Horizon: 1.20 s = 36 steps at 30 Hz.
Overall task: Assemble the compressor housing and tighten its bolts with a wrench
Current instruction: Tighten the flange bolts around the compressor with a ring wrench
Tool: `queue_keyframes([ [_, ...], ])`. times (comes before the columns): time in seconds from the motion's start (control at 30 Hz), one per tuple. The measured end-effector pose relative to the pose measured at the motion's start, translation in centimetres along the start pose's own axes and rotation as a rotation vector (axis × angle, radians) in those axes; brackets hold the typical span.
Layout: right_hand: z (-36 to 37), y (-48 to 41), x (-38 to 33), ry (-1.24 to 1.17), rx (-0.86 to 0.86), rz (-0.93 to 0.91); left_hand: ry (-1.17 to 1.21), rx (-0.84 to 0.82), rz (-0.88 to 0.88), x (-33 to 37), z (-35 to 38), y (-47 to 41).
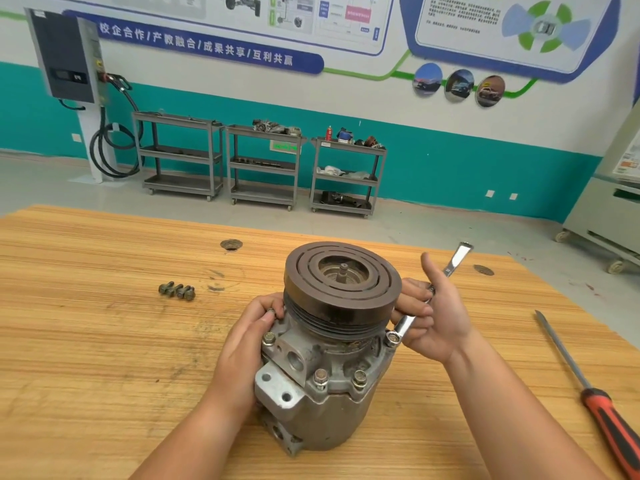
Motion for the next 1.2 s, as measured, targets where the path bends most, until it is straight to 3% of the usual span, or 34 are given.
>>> queue_keyframes([
  [0.17,-0.1,1.4,0.2,-0.028,0.174,-0.115,0.064,0.011,-0.023,0.0,0.0,0.1],
  [0.37,0.3,7.0,1.4,0.014,0.499,-0.636,0.056,0.024,-0.036,-0.1,0.0,0.2],
  [0.57,4.7,9.6,4.5,0.59,0.789,-0.949,0.063,0.028,-0.041,-0.2,-0.1,0.1],
  [0.73,7.4,8.4,7.9,1.061,0.812,-0.933,0.026,0.027,-0.01,-0.1,-0.1,0.1],
  [0.8,8.0,8.9,7.4,0.992,0.818,-0.994,0.025,0.022,-0.009,-0.1,-0.1,0.1],
  [0.93,6.5,11.4,3.4,0.532,0.776,-1.17,0.025,0.022,-0.017,-0.3,-0.2,0.1],
  [1.03,4.4,10.6,0.8,0.31,0.623,-0.984,0.027,0.015,-0.014,-0.5,-0.3,-0.1],
  [1.2,-0.4,6.4,-1.6,0.096,0.538,-0.557,0.046,0.0,-0.019,-0.4,-0.2,-0.1],
])
Point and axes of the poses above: each hand's wrist, its own y-axis away from the middle knuckle, its own z-axis out of the palm, x = y × z, the point moved 7 cm from there along -y, towards the middle knuckle, and after that the axes turned 1 degree about -y, right-handed, at the moved point
